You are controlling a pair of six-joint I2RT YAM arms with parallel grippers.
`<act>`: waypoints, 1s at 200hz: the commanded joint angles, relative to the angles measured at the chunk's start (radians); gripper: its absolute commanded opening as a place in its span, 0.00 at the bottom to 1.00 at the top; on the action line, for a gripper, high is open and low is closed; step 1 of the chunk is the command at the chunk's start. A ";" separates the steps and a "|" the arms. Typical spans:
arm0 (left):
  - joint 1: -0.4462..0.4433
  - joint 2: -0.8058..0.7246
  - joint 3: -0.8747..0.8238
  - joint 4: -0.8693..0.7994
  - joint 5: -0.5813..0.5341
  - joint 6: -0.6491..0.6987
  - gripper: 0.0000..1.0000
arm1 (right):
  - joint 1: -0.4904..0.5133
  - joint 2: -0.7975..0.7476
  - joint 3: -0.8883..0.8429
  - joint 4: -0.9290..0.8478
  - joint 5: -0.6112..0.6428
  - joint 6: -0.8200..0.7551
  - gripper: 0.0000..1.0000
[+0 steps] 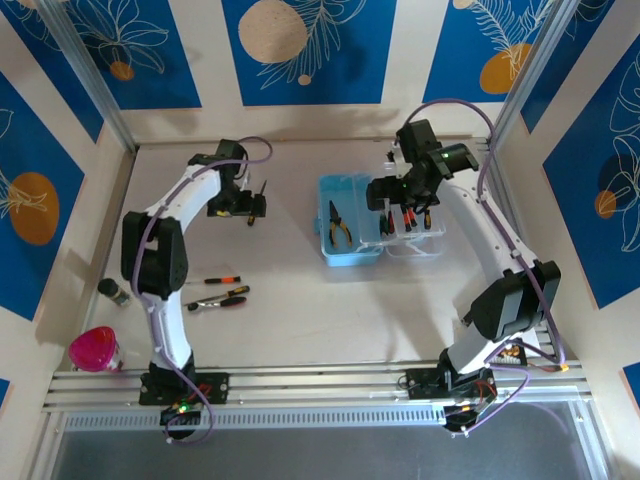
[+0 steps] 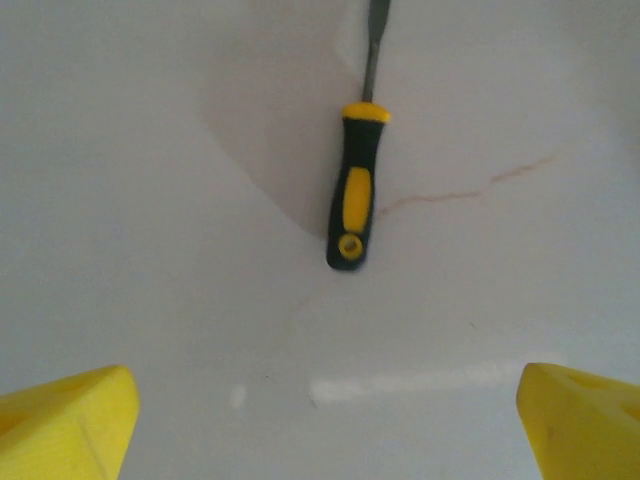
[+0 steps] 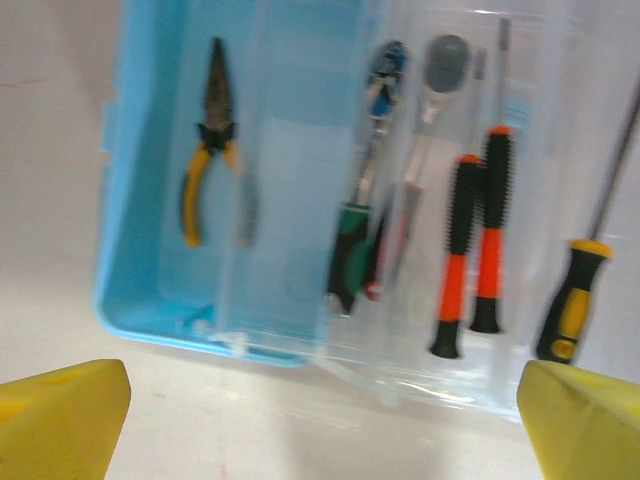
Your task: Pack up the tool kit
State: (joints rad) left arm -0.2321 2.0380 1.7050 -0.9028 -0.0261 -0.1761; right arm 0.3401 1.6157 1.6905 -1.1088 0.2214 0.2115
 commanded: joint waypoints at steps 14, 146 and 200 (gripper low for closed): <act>0.002 0.122 0.154 -0.044 -0.090 0.090 0.86 | 0.054 0.062 0.026 0.043 -0.089 0.085 0.99; -0.035 0.353 0.246 0.017 0.000 0.030 0.46 | 0.031 0.187 0.186 -0.020 -0.103 0.024 0.99; -0.041 0.423 0.315 -0.033 -0.001 0.014 0.23 | -0.013 0.139 0.090 0.046 -0.140 0.030 0.99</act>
State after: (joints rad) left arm -0.2668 2.3802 2.0109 -0.9051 -0.0380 -0.1558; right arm 0.3408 1.7885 1.8294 -1.0836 0.1287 0.2485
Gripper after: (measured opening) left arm 0.286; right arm 0.992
